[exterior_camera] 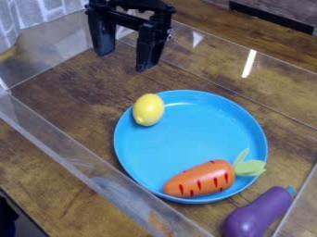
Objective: Move the carrot to the left side
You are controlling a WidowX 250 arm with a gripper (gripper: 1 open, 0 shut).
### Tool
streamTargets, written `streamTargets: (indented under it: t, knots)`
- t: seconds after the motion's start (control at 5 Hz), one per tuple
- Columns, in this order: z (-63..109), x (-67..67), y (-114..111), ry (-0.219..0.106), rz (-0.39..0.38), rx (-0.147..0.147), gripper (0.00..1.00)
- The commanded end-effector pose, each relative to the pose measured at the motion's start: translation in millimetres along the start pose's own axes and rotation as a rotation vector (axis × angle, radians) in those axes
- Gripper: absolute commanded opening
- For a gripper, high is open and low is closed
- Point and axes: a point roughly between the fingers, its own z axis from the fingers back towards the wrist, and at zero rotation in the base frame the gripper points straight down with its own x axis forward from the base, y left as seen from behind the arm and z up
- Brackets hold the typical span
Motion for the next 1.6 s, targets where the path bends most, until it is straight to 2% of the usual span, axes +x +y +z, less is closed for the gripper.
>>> streamTargets:
  t: [0.0,0.2,0.4,0.8,1.0,1.2,1.4]
  knots:
    - [-6.3,-0.7,-4,0.010,-0.042,0.000,1.00]
    - [-14.4,-3.4,-13,0.015,-0.135,0.004,1.00]
    - [-20.5,-10.7,-30,0.002,-0.274,0.011,1.00]
    - [-57.3,-19.6,-66,-0.029,-0.501,0.057,1.00]
    - [-77.4,-21.5,-79,-0.030,-0.581,0.081,1.00]
    - [-96.9,-19.0,-88,-0.031,-0.615,0.099,1.00]
    - [-108.6,-15.7,-92,-0.041,-0.636,0.110,1.00]
